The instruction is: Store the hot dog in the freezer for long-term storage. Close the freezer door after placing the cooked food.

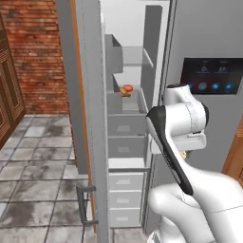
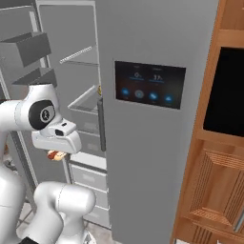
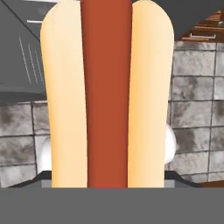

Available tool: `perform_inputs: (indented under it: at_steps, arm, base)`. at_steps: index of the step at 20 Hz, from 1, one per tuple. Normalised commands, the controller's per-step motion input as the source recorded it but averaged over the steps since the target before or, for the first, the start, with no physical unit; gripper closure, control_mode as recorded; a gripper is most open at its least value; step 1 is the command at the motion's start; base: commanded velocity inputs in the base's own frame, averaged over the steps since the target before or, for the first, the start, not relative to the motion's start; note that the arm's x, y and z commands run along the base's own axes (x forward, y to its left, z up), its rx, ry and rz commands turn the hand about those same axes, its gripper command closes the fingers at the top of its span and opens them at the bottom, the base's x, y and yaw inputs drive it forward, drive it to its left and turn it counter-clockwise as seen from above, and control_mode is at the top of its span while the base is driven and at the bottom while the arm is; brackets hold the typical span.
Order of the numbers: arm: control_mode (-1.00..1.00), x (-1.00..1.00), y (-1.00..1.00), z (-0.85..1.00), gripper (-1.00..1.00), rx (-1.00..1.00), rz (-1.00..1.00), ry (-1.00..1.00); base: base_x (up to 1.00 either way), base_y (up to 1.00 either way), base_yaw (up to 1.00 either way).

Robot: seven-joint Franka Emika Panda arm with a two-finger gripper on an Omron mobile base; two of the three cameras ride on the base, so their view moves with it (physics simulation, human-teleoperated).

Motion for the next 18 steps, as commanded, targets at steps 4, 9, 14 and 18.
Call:
perform_inputs:
  at_steps: [4, 9, 14, 18]
  arm:
    - [1.0, 0.0, 0.0, 0.0, 1.0, 0.0, 0.0, 0.0]
    - [1.0, 0.0, 0.0, 0.0, 1.0, 0.0, 0.0, 0.0]
    - [1.0, 0.0, 0.0, 0.0, 1.0, 0.0, 0.0, 0.0]
    - [1.0, 0.0, 0.0, 0.0, 1.0, 0.0, 0.0, 0.0]
  base:
    - [0.36, 0.38, 0.0]
    - [0.4, 0.1, 0.05]
    - [0.33, 0.0, 0.07]
    - [0.12, 0.0, 0.06]
